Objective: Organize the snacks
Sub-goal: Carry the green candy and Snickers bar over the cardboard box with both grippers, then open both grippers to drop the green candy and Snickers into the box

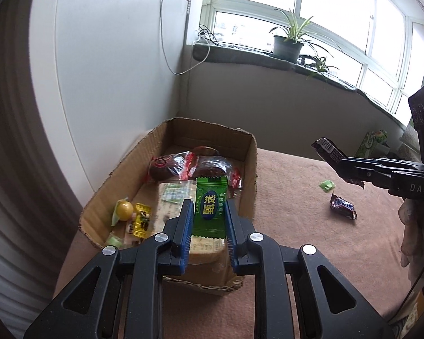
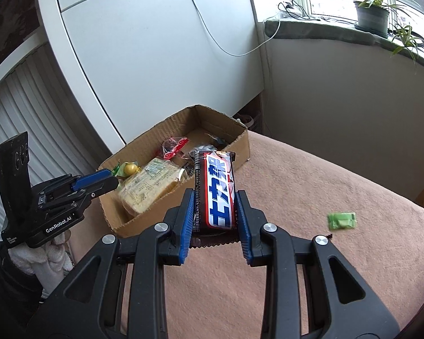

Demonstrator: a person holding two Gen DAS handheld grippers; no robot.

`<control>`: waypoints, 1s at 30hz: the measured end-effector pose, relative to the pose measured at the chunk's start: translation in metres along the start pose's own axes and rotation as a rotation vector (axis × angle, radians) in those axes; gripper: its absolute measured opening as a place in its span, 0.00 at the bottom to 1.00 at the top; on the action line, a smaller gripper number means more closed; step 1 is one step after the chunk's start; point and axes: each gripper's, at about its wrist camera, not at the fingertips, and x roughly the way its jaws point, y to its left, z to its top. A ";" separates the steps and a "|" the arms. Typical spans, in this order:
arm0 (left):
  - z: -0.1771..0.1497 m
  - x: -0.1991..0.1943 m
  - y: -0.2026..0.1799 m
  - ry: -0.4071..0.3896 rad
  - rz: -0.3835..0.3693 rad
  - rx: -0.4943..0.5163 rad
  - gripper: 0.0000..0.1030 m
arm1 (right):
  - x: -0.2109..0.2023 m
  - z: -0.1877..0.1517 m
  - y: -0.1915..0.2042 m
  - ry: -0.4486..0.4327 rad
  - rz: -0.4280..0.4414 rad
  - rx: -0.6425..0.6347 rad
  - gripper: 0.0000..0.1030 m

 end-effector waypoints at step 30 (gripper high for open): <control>0.009 0.025 0.047 0.020 0.031 -0.052 0.20 | 0.120 0.045 0.060 0.139 -0.011 -0.107 0.29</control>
